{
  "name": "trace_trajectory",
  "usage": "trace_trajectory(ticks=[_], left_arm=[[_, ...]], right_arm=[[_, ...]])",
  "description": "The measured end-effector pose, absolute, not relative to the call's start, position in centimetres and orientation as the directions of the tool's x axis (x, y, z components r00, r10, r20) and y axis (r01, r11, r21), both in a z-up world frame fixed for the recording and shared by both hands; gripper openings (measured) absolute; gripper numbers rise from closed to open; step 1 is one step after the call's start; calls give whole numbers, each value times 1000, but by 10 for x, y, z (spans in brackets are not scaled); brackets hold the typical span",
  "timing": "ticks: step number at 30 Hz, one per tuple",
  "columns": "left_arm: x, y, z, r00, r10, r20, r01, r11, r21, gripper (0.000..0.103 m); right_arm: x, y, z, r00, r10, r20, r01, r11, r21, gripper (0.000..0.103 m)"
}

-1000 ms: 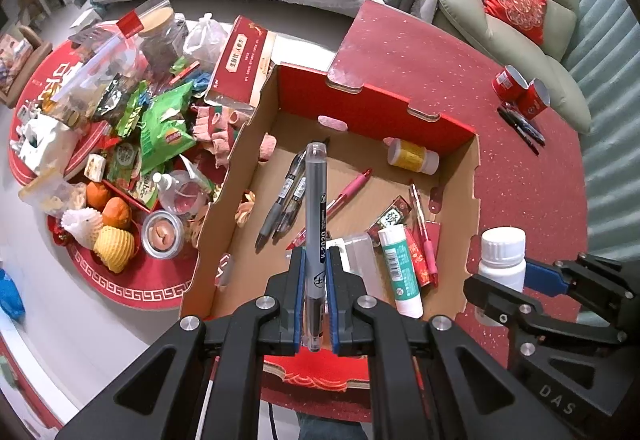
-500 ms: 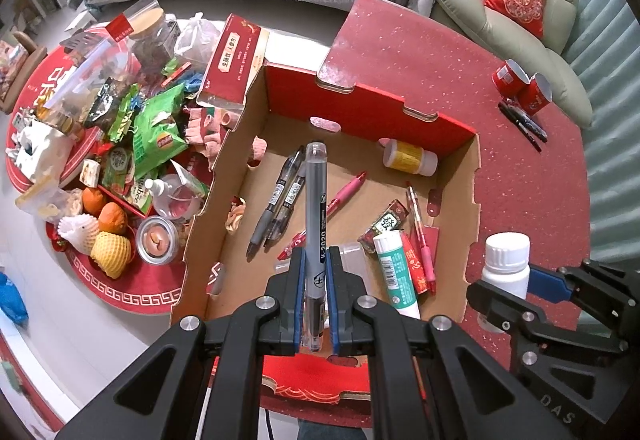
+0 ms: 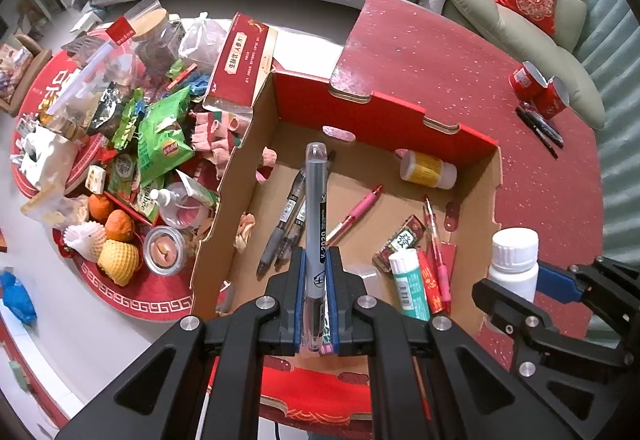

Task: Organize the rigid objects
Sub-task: 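Lower the marker and pill bottle into the box and open both grippers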

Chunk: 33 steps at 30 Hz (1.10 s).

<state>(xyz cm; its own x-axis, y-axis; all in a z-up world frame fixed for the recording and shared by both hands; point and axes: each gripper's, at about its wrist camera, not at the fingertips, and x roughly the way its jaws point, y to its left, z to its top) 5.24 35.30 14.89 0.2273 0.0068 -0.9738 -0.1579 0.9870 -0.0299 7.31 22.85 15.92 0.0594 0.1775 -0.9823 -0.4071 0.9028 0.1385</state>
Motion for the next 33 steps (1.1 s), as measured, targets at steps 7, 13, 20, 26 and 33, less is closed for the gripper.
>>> trace_trajectory(ticks=[7, 13, 20, 26, 33], left_arm=[[55, 354, 146, 220, 10, -975, -163, 986, -27, 10], [56, 355, 144, 214, 8, -977, -165, 986, -29, 10], [56, 356, 142, 211, 6, -977, -166, 986, -30, 10], [56, 356, 140, 208, 8, -978, -167, 986, -27, 10], [58, 356, 139, 208, 7, -978, -165, 986, -28, 10]], right_arm=[[80, 234, 156, 65, 156, -986, -426, 897, 115, 34], [83, 233, 152, 53, 153, -987, -424, 898, 116, 34], [86, 232, 150, 48, 150, -987, -423, 899, 116, 34], [86, 232, 149, 46, 151, -987, -420, 900, 118, 34], [87, 232, 147, 43, 150, -988, -419, 900, 118, 34]])
